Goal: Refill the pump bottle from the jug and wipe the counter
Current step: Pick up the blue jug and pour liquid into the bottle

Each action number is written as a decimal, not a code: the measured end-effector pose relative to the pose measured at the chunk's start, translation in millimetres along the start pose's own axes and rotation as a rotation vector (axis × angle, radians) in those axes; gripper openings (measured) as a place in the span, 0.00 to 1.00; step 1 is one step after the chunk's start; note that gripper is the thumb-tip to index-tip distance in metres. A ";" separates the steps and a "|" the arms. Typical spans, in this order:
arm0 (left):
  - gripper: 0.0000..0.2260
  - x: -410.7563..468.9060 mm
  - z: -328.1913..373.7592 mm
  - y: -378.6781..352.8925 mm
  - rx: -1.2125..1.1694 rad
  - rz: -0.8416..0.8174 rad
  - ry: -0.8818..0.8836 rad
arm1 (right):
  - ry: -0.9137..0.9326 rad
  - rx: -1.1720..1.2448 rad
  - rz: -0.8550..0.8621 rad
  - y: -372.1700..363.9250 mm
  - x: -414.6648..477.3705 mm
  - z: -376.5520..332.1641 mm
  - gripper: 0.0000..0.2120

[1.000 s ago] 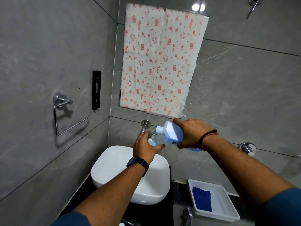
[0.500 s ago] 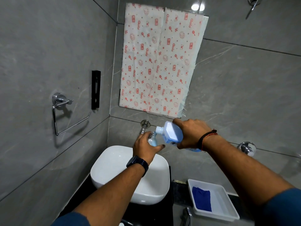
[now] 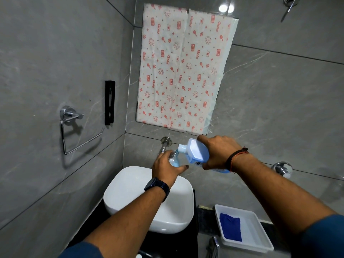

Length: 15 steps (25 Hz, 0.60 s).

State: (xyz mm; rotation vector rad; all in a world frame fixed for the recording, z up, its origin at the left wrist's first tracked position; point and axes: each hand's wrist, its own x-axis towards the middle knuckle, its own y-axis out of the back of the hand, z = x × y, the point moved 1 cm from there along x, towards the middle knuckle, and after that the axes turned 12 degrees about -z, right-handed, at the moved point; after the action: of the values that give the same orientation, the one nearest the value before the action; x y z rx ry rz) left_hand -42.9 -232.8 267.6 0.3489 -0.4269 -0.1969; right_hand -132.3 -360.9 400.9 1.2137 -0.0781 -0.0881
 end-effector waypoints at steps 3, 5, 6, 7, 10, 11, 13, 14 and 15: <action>0.27 -0.6 1.3 0.9 0.013 0.004 -0.011 | 0.001 -0.026 0.035 1.2 -1.4 1.7 0.36; 0.27 -0.8 1.9 1.5 0.014 0.004 -0.013 | 0.002 -0.034 0.031 0.8 -1.1 1.7 0.36; 0.27 -1.0 2.0 1.8 0.014 0.004 -0.014 | 0.001 -0.035 0.029 0.5 -0.7 1.6 0.37; 0.27 -1.1 2.0 1.8 0.014 0.004 -0.013 | 0.000 -0.035 0.028 0.1 -0.4 1.5 0.37; 0.27 -1.4 2.1 2.0 0.012 -0.004 -0.006 | 0.001 -0.027 0.027 -1.1 0.5 2.0 0.37; 0.27 -1.5 2.3 2.1 0.010 -0.006 -0.004 | 0.002 -0.025 0.029 -1.6 0.7 2.5 0.37; 0.27 -1.6 3.0 2.4 0.009 -0.004 -0.002 | 0.003 -0.028 0.038 -2.3 0.7 3.1 0.37; 0.27 -1.7 3.3 2.8 0.011 -0.003 -0.002 | 0.002 -0.028 0.041 -2.4 0.9 3.1 0.37; 0.27 -1.9 3.5 3.1 0.012 -0.003 -0.004 | 0.001 -0.027 0.041 -2.6 1.1 3.2 0.37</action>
State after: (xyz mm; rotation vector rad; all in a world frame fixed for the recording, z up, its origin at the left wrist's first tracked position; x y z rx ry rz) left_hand -45.7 -230.5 271.0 0.3609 -0.4315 -0.1983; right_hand -131.6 -364.9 399.6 1.1851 -0.1000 -0.0526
